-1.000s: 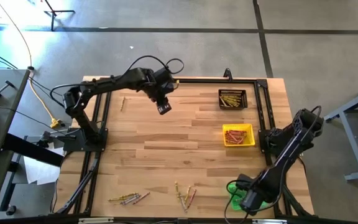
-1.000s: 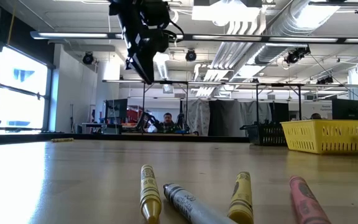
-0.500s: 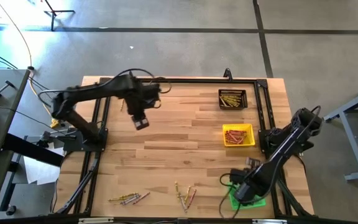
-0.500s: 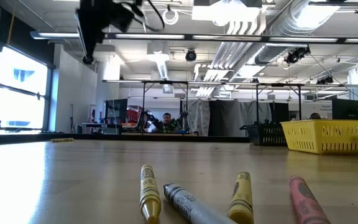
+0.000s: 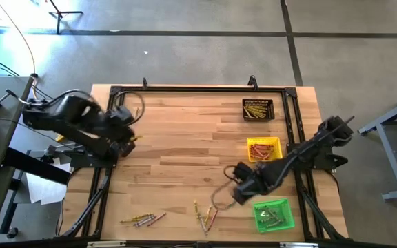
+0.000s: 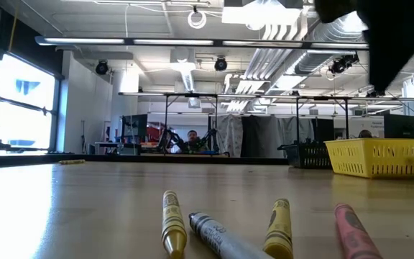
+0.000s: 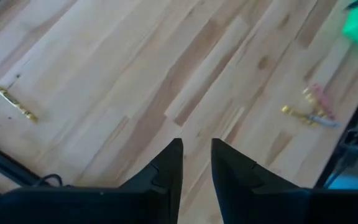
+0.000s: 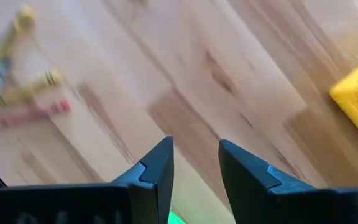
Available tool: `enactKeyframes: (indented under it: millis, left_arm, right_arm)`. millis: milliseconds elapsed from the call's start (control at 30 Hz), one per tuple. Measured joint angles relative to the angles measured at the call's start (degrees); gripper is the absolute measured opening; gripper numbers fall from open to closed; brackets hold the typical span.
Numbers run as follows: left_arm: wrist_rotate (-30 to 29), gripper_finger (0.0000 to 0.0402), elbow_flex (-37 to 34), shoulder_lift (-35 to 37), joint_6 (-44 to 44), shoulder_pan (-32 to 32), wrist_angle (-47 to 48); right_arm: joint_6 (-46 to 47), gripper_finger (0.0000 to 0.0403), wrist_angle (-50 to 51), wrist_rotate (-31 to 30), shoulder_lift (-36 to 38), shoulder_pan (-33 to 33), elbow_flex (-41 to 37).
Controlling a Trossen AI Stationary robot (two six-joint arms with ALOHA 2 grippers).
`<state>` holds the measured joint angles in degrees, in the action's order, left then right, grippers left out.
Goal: Sort crayons
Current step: Put the red crayon into the yellow bin
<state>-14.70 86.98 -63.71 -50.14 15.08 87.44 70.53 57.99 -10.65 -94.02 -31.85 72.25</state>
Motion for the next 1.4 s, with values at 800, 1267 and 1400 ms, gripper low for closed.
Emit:
enactKeyframes:
  millis: [800,1267,1400]
  left_arm:
    - [-7.09,0.007,0.0,-0.89,-5.95,16.45,0.98]
    - [-5.07,0.007,0.0,-0.27,3.72,16.43,2.11]
    - [-5.1,0.007,0.0,0.98,6.13,16.43,2.62]
  right_arm:
    - [2.5,0.0112,-33.51,16.17,-18.51,0.81,0.0]
    - [-6.93,0.0112,-43.06,14.67,-18.67,-2.65,0.0]
    - [20.14,0.0112,-43.64,13.91,-18.67,-1.42,0.0]
